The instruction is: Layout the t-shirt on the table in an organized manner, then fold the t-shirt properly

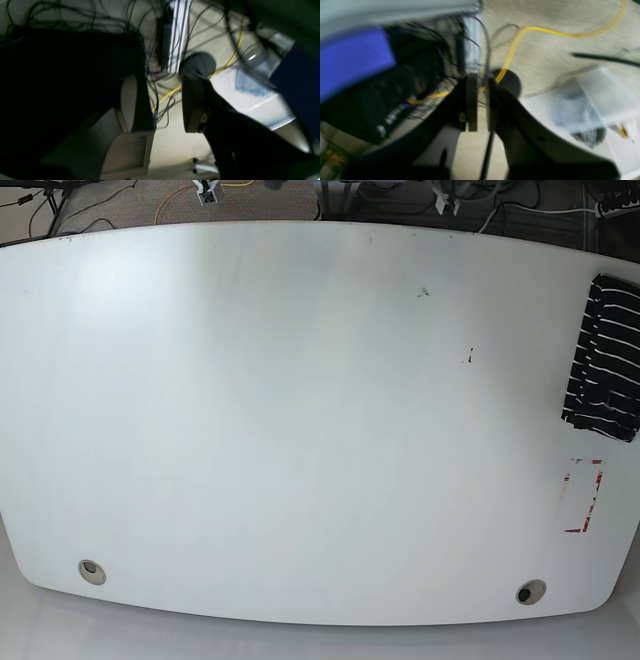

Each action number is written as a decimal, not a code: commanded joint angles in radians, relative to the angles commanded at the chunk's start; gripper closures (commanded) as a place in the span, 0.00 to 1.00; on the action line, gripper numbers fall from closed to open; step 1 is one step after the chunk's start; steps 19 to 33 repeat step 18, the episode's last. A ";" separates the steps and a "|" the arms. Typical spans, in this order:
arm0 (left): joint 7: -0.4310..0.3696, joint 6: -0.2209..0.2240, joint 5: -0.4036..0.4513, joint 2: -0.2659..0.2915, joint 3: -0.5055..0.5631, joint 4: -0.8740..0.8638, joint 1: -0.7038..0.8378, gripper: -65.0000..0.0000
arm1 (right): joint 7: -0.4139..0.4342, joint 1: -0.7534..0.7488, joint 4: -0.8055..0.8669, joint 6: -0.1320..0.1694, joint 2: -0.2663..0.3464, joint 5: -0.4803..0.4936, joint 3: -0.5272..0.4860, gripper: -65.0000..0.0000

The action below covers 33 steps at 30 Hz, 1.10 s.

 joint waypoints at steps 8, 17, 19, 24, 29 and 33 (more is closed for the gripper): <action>0.002 0.084 0.003 0.000 0.002 -0.049 -0.058 0.58 | 0.000 0.068 -0.086 -0.075 0.000 -0.002 -0.002 0.91; 0.002 0.086 0.002 0.000 0.002 -0.078 -0.081 0.58 | 0.000 0.091 -0.100 -0.089 0.000 -0.002 -0.003 0.91; 0.002 0.086 0.002 0.000 0.002 -0.078 -0.081 0.58 | 0.000 0.092 -0.100 -0.089 0.000 -0.002 -0.003 0.91; 0.002 0.086 0.002 0.000 0.002 -0.078 -0.081 0.58 | 0.000 0.092 -0.100 -0.089 0.000 -0.002 -0.003 0.91; 0.002 0.086 0.002 0.000 0.002 -0.078 -0.081 0.58 | 0.000 0.092 -0.100 -0.089 0.000 -0.002 -0.003 0.91; 0.002 0.086 0.002 0.000 0.002 -0.078 -0.081 0.58 | 0.000 0.092 -0.100 -0.089 0.000 -0.002 -0.003 0.91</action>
